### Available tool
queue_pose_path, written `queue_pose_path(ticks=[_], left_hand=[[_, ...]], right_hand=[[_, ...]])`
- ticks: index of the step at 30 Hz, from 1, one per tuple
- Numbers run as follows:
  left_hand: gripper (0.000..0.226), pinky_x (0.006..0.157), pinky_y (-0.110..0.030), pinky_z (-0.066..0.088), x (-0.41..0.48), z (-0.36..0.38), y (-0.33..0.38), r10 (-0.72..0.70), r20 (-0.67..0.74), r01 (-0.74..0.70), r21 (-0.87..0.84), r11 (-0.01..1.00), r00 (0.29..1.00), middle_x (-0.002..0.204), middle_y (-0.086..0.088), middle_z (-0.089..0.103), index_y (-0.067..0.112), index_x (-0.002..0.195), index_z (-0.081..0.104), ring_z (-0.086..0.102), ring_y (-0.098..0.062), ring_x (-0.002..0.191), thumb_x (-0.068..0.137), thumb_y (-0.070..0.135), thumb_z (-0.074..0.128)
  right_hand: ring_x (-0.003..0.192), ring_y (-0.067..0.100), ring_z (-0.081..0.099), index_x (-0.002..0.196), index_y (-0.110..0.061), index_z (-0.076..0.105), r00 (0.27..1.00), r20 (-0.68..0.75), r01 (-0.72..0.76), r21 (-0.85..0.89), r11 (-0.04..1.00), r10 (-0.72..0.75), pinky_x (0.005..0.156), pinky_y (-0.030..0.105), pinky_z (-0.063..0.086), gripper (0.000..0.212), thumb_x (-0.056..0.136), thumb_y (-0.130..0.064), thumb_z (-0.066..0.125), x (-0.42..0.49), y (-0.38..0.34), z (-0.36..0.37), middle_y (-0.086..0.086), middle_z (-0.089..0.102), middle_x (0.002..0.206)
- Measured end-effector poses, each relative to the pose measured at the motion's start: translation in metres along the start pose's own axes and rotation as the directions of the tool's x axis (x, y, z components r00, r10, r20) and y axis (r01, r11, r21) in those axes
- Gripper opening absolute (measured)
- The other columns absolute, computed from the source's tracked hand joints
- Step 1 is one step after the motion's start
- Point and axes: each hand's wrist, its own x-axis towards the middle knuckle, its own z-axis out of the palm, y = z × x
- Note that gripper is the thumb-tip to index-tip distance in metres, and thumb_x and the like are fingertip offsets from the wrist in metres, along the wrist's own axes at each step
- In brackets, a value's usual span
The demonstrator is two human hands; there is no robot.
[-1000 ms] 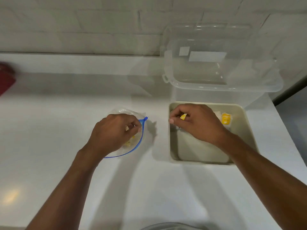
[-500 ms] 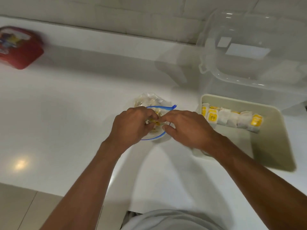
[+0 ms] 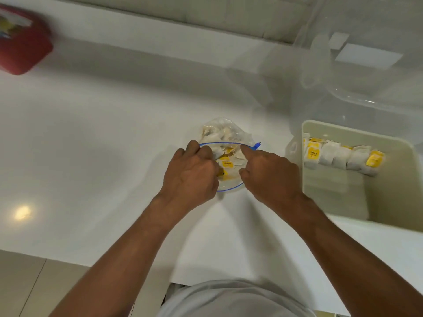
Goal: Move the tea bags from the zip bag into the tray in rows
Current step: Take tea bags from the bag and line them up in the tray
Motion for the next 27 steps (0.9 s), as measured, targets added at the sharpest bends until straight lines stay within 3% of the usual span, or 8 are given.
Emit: queue_pose_path(ticks=[4,8,11,16,19,23,27], left_hand=[[0.01,0.061,-0.032,0.039,0.002,-0.003,-0.004,-0.064,-0.008,0.064,-0.053,0.997,0.998,0.091,0.005,0.068,0.024,0.073,0.074,0.054,-0.027,0.09,0.071,0.028,0.066],[0.014,0.057,-0.03,0.043,0.01,-0.009,-0.008,-0.164,-0.148,0.145,-0.127,0.981,0.975,0.079,0.006,0.069,0.026,0.083,0.074,0.054,-0.024,0.078,0.079,0.037,0.067],[0.014,0.059,-0.03,0.026,0.018,-0.009,-0.014,-0.197,-0.208,0.194,-0.035,0.98,0.958,0.075,0.008,0.069,0.029,0.089,0.074,0.048,-0.024,0.077,0.082,0.039,0.068],[0.016,0.061,-0.031,0.024,0.032,0.002,-0.019,-0.179,-0.134,0.188,0.052,0.981,0.975,0.08,0.006,0.069,0.029,0.089,0.076,0.049,-0.028,0.08,0.075,0.036,0.075],[0.022,0.062,-0.033,0.026,0.039,0.007,-0.017,-0.171,-0.125,0.182,0.08,0.98,0.977,0.084,0.002,0.068,0.028,0.091,0.077,0.05,-0.031,0.082,0.074,0.041,0.074],[0.037,0.062,-0.034,0.025,0.045,0.007,-0.017,-0.243,-0.138,0.261,0.132,0.956,0.96,0.08,0.003,0.067,0.027,0.091,0.073,0.049,-0.029,0.083,0.067,0.055,0.072],[0.024,0.06,-0.034,0.024,0.053,0.012,-0.018,-0.283,-0.204,0.314,0.138,0.939,0.937,0.069,0.004,0.064,0.024,0.084,0.071,0.049,-0.028,0.076,0.069,0.042,0.071]], right_hand=[[0.096,0.022,0.066,0.144,-0.04,0.037,0.998,-0.045,-0.041,0.036,0.999,0.042,0.067,0.029,0.04,0.05,0.096,-0.048,0.044,0.0,-0.003,0.0,-0.008,0.069,0.108],[0.09,0.019,0.067,0.134,-0.041,0.053,0.985,-0.168,-0.016,0.123,0.992,0.037,0.071,0.031,0.051,0.04,0.094,-0.048,0.049,0.006,-0.003,-0.003,-0.01,0.072,0.099],[0.079,0.023,0.068,0.117,-0.04,0.068,0.964,-0.259,0.093,0.115,0.989,-0.06,0.065,0.031,0.049,0.026,0.094,-0.041,0.055,0.011,-0.008,0.002,-0.006,0.074,0.093],[0.087,0.023,0.068,0.127,-0.039,0.055,0.994,-0.088,0.061,-0.091,0.994,-0.069,0.065,0.028,0.041,0.031,0.096,-0.034,0.05,0.032,-0.012,0.015,-0.008,0.064,0.109],[0.086,0.026,0.067,0.123,-0.038,0.059,0.992,-0.107,0.049,-0.095,0.994,-0.059,0.063,0.027,0.037,0.029,0.098,-0.029,0.05,0.042,-0.016,0.014,-0.005,0.066,0.106],[0.085,0.023,0.066,0.111,-0.036,0.069,0.985,-0.161,-0.038,0.133,0.99,0.06,0.065,0.027,0.043,0.024,0.097,-0.039,0.05,0.048,-0.013,0.009,-0.006,0.072,0.099],[0.085,0.011,0.066,0.108,-0.038,0.072,0.979,-0.177,-0.017,0.416,0.909,0.099,0.079,0.029,0.05,0.022,0.089,-0.043,0.062,0.038,-0.012,-0.006,-0.015,0.074,0.098]])
